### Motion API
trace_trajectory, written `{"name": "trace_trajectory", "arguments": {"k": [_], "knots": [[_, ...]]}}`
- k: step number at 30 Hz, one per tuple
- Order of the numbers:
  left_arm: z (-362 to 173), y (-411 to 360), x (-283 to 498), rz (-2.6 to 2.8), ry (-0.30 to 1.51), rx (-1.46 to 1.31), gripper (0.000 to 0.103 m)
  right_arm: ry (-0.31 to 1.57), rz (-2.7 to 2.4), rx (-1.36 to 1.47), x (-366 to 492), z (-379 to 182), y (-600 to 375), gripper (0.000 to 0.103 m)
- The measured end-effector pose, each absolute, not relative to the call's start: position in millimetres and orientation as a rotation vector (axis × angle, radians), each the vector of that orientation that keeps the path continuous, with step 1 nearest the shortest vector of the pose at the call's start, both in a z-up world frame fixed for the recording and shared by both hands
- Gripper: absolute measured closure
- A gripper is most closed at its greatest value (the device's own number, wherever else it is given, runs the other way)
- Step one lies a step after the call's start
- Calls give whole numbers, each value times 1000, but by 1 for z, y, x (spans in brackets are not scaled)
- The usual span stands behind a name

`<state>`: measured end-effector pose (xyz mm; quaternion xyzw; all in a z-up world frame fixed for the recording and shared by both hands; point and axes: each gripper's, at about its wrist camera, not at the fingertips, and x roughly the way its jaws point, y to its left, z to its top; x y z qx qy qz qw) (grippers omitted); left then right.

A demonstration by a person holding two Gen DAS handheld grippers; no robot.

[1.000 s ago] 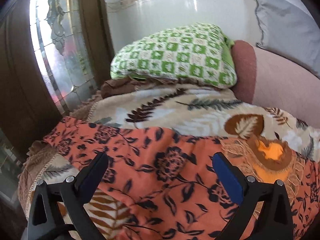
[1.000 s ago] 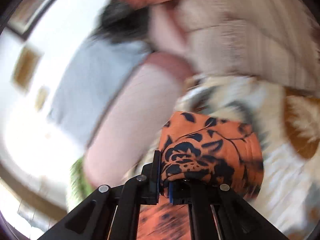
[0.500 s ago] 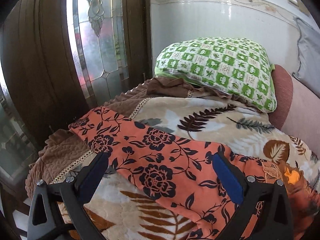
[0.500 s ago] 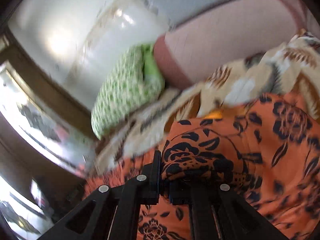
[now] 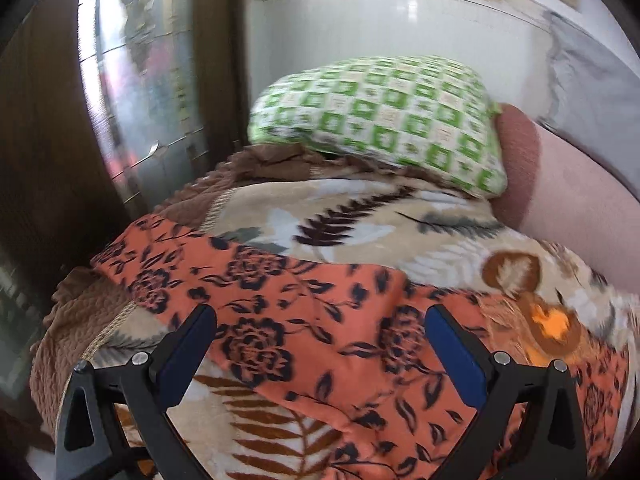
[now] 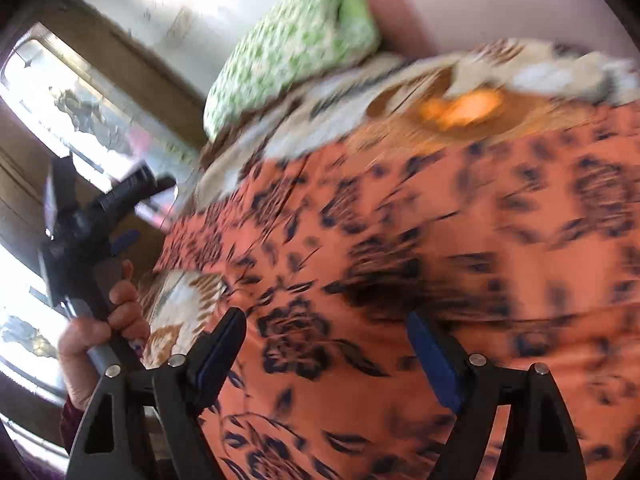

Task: Fold small clothes

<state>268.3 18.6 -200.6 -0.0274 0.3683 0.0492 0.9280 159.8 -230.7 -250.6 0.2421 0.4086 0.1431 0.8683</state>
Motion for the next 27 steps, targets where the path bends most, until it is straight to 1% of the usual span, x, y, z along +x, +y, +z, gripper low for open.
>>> {"name": "trace_trajectory", "arguments": {"k": [4, 6, 7, 8, 9, 10, 11, 16, 19, 21, 23, 24, 25, 26, 27], "knots": [[-209, -24, 258, -86, 786, 22, 0, 735, 125, 701, 136, -248, -307, 20], [-218, -48, 253, -188, 824, 59, 0, 687, 55, 814, 133, -257, -344, 33], [-222, -60, 249, -224, 836, 87, 0, 678, 37, 866, 131, -266, -359, 36], [-227, -74, 244, -256, 846, 127, 0, 673, 25, 915, 131, -273, -370, 44], [-232, -88, 239, -289, 850, 172, 0, 673, 10, 973, 131, -283, -380, 56], [-236, -99, 234, -315, 852, 204, 0, 683, -7, 1044, 131, -295, -392, 64], [-242, -113, 226, -350, 852, 252, 0, 699, -14, 1108, 134, -305, -400, 68], [-268, -150, 203, -366, 817, 479, 0, 731, 6, 1262, 154, -325, -406, 68], [-278, -153, 203, -370, 823, 505, 0, 831, 29, 1283, 166, -337, -410, 71], [-283, -157, 210, -363, 841, 492, 0, 831, 29, 1298, 163, -338, -412, 73], [-285, -157, 210, -397, 858, 470, 5, 849, 42, 1316, 160, -340, -417, 73], [-286, -158, 211, -419, 866, 462, 14, 853, 49, 1326, 157, -342, -420, 73], [-285, -157, 211, -445, 876, 452, 25, 858, 55, 1333, 157, -344, -420, 73], [-284, -157, 210, -479, 890, 430, 31, 867, 64, 1333, 154, -346, -422, 73], [-284, -158, 210, -502, 899, 416, 44, 875, 71, 1330, 150, -346, -424, 73]]}}
